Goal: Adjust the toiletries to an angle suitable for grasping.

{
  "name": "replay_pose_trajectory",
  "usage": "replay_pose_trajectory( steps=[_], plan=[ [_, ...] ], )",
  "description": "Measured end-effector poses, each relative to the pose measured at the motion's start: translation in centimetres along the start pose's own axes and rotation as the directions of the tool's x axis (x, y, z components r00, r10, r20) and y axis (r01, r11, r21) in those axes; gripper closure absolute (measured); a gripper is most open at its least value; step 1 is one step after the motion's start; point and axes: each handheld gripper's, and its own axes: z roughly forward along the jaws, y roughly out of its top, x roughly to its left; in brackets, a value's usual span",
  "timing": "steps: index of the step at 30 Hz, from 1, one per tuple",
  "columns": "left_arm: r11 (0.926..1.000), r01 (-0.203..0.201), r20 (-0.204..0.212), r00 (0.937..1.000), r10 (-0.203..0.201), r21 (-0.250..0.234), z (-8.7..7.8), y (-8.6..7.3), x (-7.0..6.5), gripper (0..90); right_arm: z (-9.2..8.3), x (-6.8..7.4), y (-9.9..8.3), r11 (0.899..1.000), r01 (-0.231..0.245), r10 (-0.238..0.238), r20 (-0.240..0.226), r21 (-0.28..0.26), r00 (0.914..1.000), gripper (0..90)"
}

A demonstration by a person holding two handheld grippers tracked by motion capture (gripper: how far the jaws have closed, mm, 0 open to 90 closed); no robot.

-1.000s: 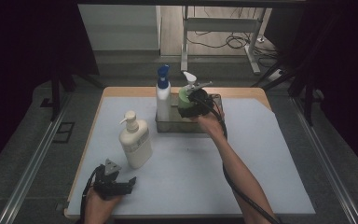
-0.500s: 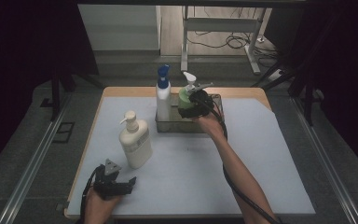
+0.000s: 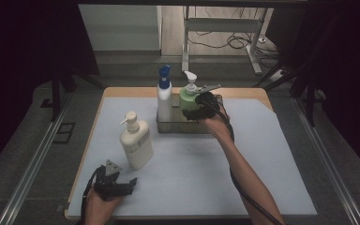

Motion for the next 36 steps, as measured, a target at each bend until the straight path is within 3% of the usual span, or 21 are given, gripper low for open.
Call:
replay_pose_trajectory(
  steps=[13,19,25,30,33,36],
  plan=[
    [1.0000,0.001,0.002,1.0000,-0.001,-0.001,0.0,0.0,0.0,10.7,-1.5,-0.1,-1.7,1.000,-0.013,0.014,-0.070,0.012,0.9974,12.9],
    [1.0000,0.001,0.000,1.0000,-0.001,0.000,0.0,0.0,0.0,10.7,-2.4,-0.4,-2.2,1.000,-0.028,0.028,-0.077,0.002,0.9966,15.1],
    [1.0000,0.001,0.001,1.0000,-0.001,0.000,0.0,0.0,0.0,10.7,-2.8,-1.1,-2.9,0.997,-0.078,0.079,-0.087,0.012,0.9931,23.8],
    [1.0000,0.001,0.000,1.0000,-0.001,0.000,0.0,0.0,0.0,10.7,-2.9,-1.8,-3.4,0.994,-0.111,0.112,-0.062,0.019,0.9917,32.8],
    [1.0000,0.002,0.000,1.0000,-0.002,-0.001,0.0,0.0,0.0,10.7,-2.8,-2.2,-3.5,0.993,-0.105,0.107,-0.046,0.050,0.9931,38.8],
    [1.0000,0.002,0.001,1.0000,-0.002,-0.001,0.0,0.0,0.0,10.7,-2.7,-2.8,-3.7,0.992,-0.117,0.119,-0.028,0.052,0.9925,52.7]
  ],
)
